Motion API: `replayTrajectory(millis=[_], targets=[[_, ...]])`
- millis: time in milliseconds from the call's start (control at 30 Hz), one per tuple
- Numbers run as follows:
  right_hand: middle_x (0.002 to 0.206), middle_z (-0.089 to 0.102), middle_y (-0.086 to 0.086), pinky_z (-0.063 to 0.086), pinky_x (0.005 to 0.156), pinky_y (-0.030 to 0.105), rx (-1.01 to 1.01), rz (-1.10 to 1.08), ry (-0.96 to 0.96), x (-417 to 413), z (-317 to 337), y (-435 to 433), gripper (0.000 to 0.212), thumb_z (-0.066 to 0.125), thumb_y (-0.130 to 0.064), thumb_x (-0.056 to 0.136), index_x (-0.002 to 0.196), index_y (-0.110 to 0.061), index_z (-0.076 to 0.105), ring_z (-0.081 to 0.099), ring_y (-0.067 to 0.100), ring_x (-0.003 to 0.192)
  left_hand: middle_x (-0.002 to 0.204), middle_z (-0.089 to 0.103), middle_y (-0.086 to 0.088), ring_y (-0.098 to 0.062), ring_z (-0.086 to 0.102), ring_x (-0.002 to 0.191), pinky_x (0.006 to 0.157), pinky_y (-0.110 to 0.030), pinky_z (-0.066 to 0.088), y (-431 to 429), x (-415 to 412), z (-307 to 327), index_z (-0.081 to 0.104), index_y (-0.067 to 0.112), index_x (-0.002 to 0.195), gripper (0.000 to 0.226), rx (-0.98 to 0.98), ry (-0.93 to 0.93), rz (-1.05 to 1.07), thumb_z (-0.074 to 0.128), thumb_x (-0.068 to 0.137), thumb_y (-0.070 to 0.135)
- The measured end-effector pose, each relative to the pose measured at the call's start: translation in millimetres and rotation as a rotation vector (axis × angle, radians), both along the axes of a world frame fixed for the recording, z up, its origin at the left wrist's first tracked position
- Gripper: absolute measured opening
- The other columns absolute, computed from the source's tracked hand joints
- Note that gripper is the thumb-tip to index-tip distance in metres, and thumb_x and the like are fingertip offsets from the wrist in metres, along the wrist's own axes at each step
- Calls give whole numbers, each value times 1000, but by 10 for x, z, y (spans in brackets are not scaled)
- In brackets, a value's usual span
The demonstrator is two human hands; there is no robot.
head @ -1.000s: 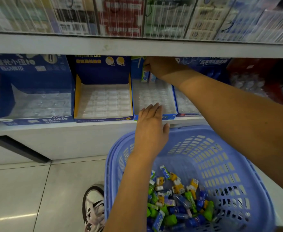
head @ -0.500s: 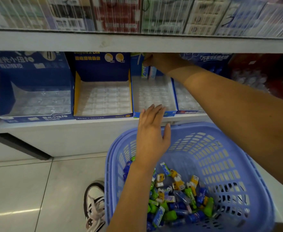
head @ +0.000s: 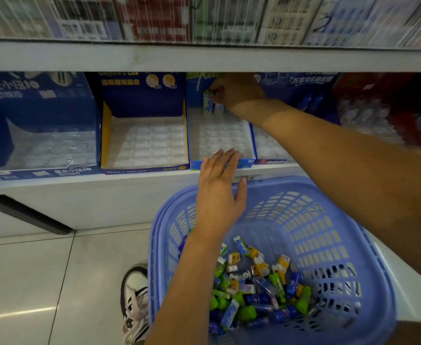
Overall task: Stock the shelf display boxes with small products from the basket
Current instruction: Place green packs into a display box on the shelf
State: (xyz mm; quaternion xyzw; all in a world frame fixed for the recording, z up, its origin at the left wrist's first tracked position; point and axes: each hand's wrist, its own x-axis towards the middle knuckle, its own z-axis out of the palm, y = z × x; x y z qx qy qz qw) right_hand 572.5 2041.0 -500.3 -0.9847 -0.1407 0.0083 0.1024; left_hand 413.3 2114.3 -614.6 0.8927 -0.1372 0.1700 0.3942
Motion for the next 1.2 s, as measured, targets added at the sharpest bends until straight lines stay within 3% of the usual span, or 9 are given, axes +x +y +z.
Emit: replayTrajectory(millis=[100,167,267,433,533,633,800,1000,1200], targets=[[103,65,11,43,83,27,158,8,-64,-366,77,-168,27,53,-23,94,104,-1,66,60,21,98,140,50,-5,-18,39,135,114,-18,23,-23,-102,23,51,7,134,42,-146,-17,-12,53,95,19],[75,62,3,40,62,19,248,7,-44,-777,72,-433,24,61,-29,89,80,-7,67,56,13,70,112,63,-1,-15,58,106,87,-18,45,-58,-224,-26,63,12,112,25,-232,-96,55,50,96,26],[56,52,-5,35,50,8,283,-48,222,-1400,-288,-868,25,69,-28,83,68,-8,65,48,9,54,69,53,-1,-19,52,60,52,-28,36,-124,-355,-295,56,13,79,26,-72,97,7,46,97,29],[126,58,17,47,96,42,23,-158,905,-1942,-1428,-1271,40,62,-32,90,119,-4,60,56,33,113,124,58,-15,-32,57,109,85,-40,49,-120,-605,-987,52,10,127,34,485,876,-234,44,98,25],[132,55,9,45,98,33,-44,-255,930,-1991,-2010,-1269,48,62,-33,88,129,-12,53,52,26,121,138,45,-15,-32,51,117,91,-43,48,-97,-708,-1186,36,12,142,49,612,1118,-283,50,96,20],[126,60,4,47,86,18,-224,-471,979,-1881,-2413,-1093,36,56,-33,93,122,-13,59,58,18,112,114,55,-20,-37,57,103,85,-47,48,-86,-751,-1273,51,12,127,33,645,1170,-323,48,95,19],[67,45,11,40,68,36,4,-380,804,-1824,-2900,-960,36,49,-26,97,64,-11,47,43,23,65,112,59,-19,-35,55,102,91,-41,42,-118,-716,-1367,57,4,115,28,735,1074,-267,38,99,18],[111,61,16,48,85,39,55,-430,811,-1816,-3068,-884,37,56,-32,93,115,-3,61,58,32,102,97,66,-21,-35,63,91,76,-43,51,-168,-551,-1535,60,2,98,27,661,995,-63,41,99,21],[79,58,14,49,75,39,738,-767,904,-1799,-2919,-1221,17,64,-20,89,80,-6,59,56,22,71,113,64,-16,-31,61,104,81,-40,52,-379,-465,-1658,60,5,113,21,753,1067,-33,48,96,12]])
